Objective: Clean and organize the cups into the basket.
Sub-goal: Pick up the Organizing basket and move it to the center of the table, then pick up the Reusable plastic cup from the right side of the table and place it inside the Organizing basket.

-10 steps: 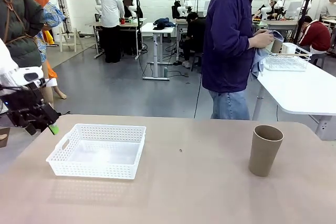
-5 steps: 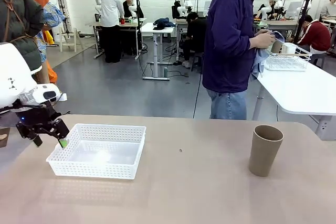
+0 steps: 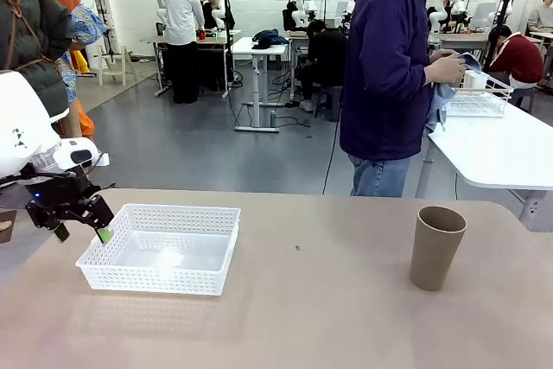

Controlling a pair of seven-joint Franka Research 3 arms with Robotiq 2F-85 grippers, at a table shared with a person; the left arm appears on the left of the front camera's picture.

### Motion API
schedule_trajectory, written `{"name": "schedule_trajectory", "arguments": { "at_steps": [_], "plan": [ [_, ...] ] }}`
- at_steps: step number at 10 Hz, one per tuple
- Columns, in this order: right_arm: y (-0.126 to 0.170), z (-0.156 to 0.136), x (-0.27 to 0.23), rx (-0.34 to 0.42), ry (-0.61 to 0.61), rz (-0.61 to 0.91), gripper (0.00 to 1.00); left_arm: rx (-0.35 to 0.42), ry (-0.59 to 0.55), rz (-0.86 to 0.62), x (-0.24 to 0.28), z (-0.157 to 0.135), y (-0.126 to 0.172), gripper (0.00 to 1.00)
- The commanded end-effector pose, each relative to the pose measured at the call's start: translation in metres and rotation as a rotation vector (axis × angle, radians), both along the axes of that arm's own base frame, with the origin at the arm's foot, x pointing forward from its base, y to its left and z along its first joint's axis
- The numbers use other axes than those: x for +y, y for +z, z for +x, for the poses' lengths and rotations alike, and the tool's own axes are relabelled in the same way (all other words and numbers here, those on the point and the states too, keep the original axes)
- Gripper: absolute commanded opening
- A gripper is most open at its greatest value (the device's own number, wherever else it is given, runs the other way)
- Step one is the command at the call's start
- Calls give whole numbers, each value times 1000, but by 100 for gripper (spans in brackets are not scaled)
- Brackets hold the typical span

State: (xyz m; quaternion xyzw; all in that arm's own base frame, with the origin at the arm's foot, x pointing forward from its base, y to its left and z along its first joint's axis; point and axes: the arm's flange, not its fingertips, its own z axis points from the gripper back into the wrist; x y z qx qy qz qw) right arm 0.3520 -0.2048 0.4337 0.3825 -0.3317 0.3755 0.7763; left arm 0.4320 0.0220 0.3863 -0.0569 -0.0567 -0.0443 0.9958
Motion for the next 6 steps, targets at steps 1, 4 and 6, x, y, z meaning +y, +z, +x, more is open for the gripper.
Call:
{"name": "schedule_trajectory", "arguments": {
  "at_steps": [1, 4, 6],
  "plan": [
    [2, 1, 0, -5, -2, 2, 100, 2, -15, 3, 2, 0, 2, 100],
    [2, 1, 0, -5, -2, 2, 100, 2, -15, 3, 2, 0, 2, 100],
    [2, 1, 0, -5, -2, 2, 100, 2, -15, 3, 2, 0, 2, 100]
  ]
}}
